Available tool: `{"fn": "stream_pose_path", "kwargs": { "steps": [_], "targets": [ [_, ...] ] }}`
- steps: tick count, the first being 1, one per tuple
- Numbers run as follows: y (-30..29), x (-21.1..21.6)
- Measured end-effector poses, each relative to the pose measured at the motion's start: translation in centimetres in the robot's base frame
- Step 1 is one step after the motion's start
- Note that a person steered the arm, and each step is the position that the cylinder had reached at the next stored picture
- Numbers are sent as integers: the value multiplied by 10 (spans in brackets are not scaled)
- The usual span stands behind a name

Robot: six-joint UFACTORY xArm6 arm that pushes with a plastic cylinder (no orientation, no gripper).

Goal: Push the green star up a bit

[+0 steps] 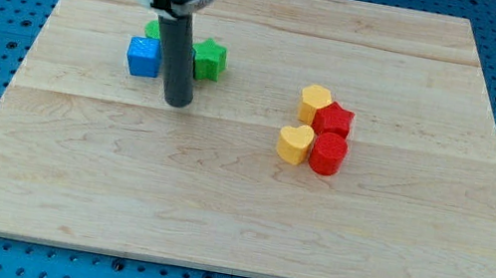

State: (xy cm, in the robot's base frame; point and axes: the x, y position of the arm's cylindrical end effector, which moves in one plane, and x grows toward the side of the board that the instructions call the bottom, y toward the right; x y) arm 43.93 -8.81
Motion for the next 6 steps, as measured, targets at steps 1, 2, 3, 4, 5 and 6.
{"fn": "stream_pose_path", "kwargs": {
  "steps": [1, 2, 3, 4, 5, 6],
  "targets": [
    [4, 2],
    [32, -16],
    [32, -57],
    [26, -83],
    [-8, -83],
    [14, -83]
  ]
}}
